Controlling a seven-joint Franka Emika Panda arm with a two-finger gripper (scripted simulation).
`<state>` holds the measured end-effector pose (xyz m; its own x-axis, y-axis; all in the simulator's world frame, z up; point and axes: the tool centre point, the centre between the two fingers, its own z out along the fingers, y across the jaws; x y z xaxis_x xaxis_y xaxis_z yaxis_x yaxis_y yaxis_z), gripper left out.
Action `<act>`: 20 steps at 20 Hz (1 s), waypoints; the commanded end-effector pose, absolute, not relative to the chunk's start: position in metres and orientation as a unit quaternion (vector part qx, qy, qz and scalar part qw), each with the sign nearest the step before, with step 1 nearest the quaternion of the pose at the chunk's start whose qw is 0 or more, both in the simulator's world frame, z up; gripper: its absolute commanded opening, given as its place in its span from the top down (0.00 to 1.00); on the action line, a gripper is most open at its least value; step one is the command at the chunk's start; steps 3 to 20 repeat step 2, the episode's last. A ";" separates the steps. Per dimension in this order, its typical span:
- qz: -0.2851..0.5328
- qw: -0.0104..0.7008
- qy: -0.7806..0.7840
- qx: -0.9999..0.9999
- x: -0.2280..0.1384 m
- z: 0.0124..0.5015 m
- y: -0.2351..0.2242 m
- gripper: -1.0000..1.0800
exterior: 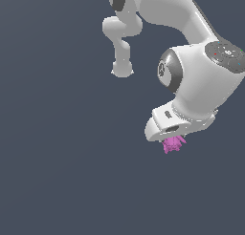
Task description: Pick up the object and move it to a goal position.
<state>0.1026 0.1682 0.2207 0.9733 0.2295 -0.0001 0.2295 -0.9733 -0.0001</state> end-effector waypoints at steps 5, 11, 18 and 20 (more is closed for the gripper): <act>0.000 0.000 -0.115 -0.993 0.104 0.222 0.169 1.00; 0.000 0.000 -0.115 -0.993 0.104 0.222 0.169 1.00; 0.000 0.000 -0.115 -0.993 0.104 0.222 0.169 1.00; 0.000 0.000 -0.115 -0.993 0.104 0.222 0.169 1.00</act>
